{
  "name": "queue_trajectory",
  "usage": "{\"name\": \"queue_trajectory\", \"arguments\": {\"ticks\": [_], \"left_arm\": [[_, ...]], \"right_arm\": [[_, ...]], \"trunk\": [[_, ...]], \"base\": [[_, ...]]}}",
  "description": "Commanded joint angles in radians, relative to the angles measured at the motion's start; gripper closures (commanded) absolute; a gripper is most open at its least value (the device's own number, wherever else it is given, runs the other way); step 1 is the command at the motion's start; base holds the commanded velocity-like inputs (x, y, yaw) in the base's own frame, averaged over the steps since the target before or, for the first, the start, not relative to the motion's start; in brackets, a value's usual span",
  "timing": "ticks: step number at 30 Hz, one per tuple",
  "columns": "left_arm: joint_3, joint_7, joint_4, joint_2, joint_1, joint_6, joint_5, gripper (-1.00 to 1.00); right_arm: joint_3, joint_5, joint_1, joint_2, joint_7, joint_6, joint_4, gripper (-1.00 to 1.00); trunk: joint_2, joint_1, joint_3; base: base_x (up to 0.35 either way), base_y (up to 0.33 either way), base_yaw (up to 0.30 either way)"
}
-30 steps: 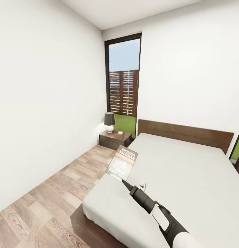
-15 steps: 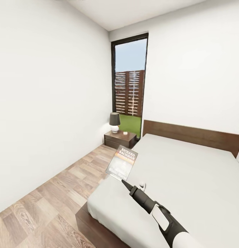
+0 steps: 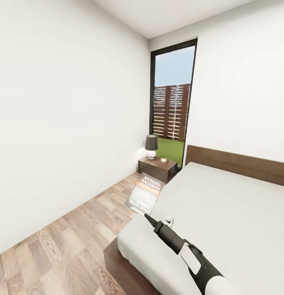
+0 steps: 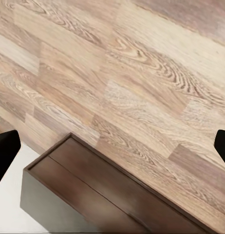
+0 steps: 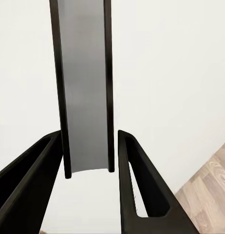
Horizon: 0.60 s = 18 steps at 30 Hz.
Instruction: In the bedroom, move the book from the bed onto either nightstand, and place the two sandals side by side next to the bed.
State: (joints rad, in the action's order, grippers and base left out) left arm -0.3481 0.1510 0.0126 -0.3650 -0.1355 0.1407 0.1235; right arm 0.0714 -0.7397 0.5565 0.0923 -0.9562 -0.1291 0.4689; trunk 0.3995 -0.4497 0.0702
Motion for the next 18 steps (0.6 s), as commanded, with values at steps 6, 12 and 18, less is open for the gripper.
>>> {"name": "queue_trajectory", "arguments": {"ticks": [6, 12, 18], "left_arm": [[-0.009, 0.002, 0.001, 0.000, -0.001, 0.002, 0.010, -1.00], [-0.009, 0.002, 0.001, 0.000, -0.001, 0.002, 0.010, -1.00], [-0.009, 0.002, 0.001, 0.000, -0.001, 0.002, 0.010, -1.00]], "right_arm": [[0.003, -0.012, 0.000, 0.000, -0.001, -0.010, 0.000, 1.00], [0.002, -0.012, 0.000, 0.000, -0.001, -0.010, 0.000, 1.00], [0.002, -0.012, 0.000, 0.000, 0.000, -0.010, 0.001, 1.00]], "trunk": [[0.000, 0.000, 0.004], [0.000, 0.000, 0.009], [0.000, 0.000, 0.013]], "base": [[0.000, 0.000, 0.272], [0.000, 0.000, 0.272], [0.000, 0.000, 0.272]]}}
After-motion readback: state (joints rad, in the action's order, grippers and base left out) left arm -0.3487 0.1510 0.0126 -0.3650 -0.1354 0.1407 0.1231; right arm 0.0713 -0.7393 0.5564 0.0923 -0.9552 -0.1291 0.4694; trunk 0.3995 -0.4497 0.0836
